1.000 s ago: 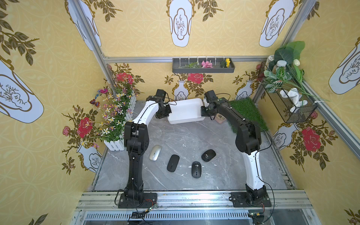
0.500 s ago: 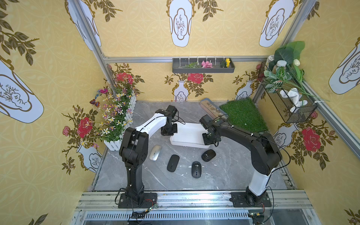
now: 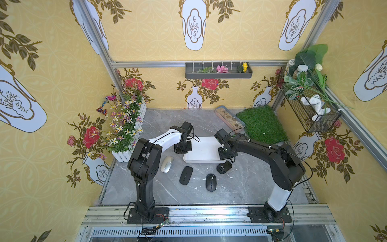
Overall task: Put the mouse in the storage box
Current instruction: Move the storage box to the center of the board.
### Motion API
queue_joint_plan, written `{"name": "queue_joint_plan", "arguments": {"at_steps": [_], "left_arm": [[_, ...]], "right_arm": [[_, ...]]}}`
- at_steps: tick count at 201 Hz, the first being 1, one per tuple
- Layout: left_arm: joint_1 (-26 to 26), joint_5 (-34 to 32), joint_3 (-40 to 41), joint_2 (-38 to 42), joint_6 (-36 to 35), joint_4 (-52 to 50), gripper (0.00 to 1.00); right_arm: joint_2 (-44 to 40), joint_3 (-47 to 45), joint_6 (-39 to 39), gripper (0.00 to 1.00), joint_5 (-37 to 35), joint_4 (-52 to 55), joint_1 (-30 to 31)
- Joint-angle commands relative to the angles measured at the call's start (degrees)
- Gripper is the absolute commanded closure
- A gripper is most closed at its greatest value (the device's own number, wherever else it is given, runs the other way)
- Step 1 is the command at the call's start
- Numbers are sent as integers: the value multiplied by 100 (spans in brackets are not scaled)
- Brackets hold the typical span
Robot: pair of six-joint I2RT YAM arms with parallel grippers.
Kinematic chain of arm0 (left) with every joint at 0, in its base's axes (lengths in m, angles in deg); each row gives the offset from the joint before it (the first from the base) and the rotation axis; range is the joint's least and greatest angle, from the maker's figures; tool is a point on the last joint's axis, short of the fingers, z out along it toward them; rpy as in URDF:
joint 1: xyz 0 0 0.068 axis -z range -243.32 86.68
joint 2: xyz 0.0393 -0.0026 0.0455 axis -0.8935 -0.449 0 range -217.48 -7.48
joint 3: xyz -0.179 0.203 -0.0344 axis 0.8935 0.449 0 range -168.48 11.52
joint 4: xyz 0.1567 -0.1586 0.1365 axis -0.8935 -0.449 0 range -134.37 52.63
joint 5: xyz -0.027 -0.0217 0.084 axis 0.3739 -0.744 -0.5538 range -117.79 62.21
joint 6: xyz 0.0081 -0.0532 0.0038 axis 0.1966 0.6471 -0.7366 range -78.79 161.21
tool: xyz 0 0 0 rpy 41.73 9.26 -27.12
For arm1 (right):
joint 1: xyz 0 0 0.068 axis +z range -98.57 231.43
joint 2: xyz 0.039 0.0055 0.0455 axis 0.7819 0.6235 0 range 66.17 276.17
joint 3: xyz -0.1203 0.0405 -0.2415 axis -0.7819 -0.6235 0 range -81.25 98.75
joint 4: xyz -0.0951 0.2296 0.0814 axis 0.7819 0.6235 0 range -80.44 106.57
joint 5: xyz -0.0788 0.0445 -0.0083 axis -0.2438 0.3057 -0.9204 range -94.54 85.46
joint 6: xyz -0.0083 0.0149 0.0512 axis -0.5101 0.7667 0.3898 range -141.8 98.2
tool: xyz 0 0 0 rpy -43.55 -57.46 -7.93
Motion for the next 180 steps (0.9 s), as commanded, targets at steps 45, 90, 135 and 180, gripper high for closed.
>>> {"name": "queue_joint_plan", "arguments": {"at_steps": [45,90,135,180], "left_arm": [[71,469,-148,-202,-59,697,100],[85,438,-227,-256,-65,671,94],[89,382,-180,-2,71,480,63],[88,91,-410,502,95,154,37]], "right_arm": [[306,201,-284,89,670,-799,70],[250,185,-253,52,685,-737,69],[72,412,-380,28,593,-491,61],[-257,716,-530,16,570,-201,-59]]}}
